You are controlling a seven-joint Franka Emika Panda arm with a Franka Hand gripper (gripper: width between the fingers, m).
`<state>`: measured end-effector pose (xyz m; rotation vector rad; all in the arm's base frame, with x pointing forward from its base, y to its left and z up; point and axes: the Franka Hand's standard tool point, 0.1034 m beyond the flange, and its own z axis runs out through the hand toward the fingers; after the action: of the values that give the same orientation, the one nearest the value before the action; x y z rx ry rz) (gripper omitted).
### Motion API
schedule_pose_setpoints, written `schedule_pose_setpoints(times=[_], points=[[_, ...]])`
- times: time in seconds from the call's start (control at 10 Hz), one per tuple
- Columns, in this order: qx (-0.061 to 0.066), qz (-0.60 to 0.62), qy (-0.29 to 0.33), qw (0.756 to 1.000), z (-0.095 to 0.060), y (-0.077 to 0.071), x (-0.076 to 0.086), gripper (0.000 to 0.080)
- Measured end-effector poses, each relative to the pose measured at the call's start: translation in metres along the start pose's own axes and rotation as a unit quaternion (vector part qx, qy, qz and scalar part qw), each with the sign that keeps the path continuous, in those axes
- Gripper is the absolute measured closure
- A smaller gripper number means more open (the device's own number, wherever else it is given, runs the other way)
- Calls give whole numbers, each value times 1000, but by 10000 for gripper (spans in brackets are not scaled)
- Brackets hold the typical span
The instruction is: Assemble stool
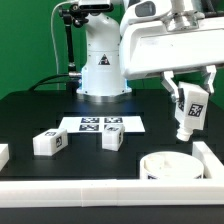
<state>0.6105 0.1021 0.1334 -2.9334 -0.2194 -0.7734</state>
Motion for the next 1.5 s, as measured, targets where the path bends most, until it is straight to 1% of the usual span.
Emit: schedule_pose_setpoints(times=[0.1,0.2,0.3,0.4,0.5,0.6,0.7,0.9,1.1,1.2,1.4,1.5], points=[[-2,-2,15,1000,0,2,2,471],[-10,-28,41,999,2,21,5,471],[-2,-18,23,1000,5,31,1,471],[9,-23,15,1000,6,35,6,471],[23,-22,20,999,12,37,12,471],[35,-6,18,999,16,32,13,471],[43,10,11,999,15,18,12,471],[40,-3,11,999,16,21,11,471],[41,-4,10,999,17,20,11,471],[43,-5,1,999,19,24,7,471],[53,-5,-6,999,26,14,3,471],[56,-4,-9,998,29,11,0,471]])
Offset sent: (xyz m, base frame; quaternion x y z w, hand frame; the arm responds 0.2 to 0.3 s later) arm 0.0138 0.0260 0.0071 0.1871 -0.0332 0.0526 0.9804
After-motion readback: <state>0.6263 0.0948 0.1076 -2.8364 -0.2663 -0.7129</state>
